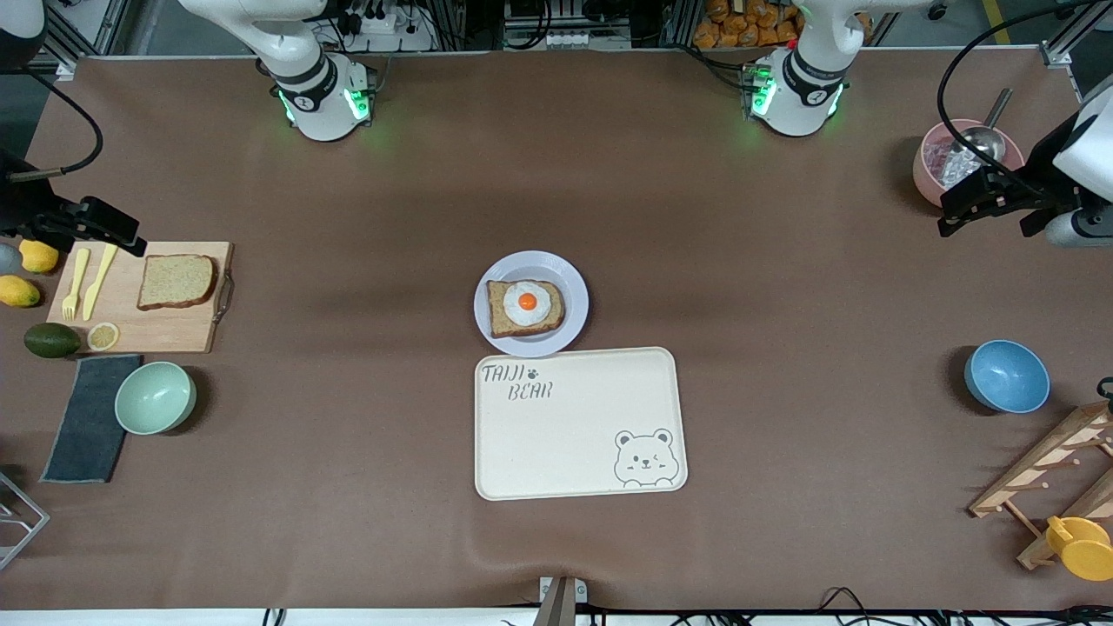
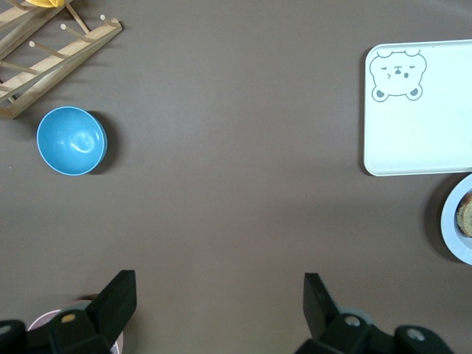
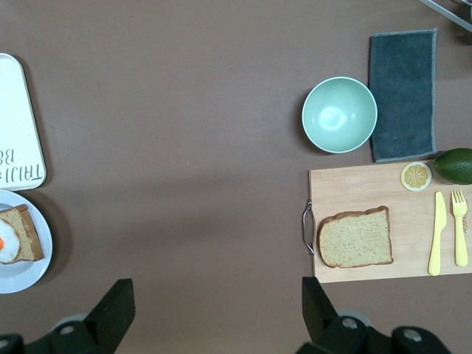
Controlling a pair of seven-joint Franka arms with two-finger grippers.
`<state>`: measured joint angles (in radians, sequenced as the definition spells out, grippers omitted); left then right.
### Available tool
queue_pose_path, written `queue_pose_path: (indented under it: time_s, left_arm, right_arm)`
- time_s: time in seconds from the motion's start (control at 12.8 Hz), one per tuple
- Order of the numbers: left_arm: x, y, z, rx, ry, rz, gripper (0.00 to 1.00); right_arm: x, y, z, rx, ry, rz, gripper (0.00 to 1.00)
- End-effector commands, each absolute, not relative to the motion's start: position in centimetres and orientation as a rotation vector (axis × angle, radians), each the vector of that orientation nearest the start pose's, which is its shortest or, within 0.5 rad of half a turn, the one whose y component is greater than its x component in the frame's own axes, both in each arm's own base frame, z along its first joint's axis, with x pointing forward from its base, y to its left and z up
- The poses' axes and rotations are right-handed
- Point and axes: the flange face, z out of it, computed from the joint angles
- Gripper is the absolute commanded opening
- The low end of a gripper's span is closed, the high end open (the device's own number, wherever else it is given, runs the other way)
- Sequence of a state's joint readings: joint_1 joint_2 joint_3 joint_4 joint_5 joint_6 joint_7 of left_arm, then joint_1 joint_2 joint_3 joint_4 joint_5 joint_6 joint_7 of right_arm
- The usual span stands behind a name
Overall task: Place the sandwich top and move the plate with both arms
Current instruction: 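Move the right gripper toward the bread slice on the cutting board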
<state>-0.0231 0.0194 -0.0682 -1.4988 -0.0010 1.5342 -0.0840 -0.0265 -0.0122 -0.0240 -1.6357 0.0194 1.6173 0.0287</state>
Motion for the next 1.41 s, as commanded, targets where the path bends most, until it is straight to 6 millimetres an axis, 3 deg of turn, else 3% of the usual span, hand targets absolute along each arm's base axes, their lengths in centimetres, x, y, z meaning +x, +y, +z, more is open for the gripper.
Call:
queue_pose_path:
  time_s: [0.0,0.31,0.47,0.78,0.94,1.02,1.17,1.33]
  left_arm:
    - [55.4,-4.6,64.8,-3.125,-0.006,-0.036,1.0]
    - [55.5,-4.5,64.6,-3.125,-0.009,-0.031,1.0]
    - [55.8,-4.4,64.1,-3.126,-0.011,-0.017,1.0]
    - [56.1,-4.4,63.2,-3.13,-0.02,0.01,1.0]
    - [56.3,-4.5,62.9,-3.131,-0.017,0.018,1.0]
    - [56.3,-4.5,62.8,-3.133,-0.017,0.023,1.0]
    - [56.2,-4.5,62.7,-3.132,-0.017,0.025,1.0]
    - [56.4,-4.6,62.5,-3.134,-0.015,0.03,1.0]
  right_arm:
    - [55.5,-2.7,60.7,-3.115,0.143,0.014,1.0]
    - [55.5,-2.9,60.7,-3.115,0.147,0.016,1.0]
    - [56.0,-4.4,59.5,-3.099,0.186,0.046,1.0]
    - [56.5,-5.1,58.1,-3.101,0.146,0.085,1.0]
    - [57.0,-6.5,56.3,-3.101,0.184,0.142,1.0]
    - [57.0,-8.2,55.2,-3.088,0.246,0.181,1.0]
    - [57.0,-11.2,54.1,-3.073,0.315,0.205,1.0]
    - [57.1,-12.6,53.3,-3.073,0.345,0.213,1.0]
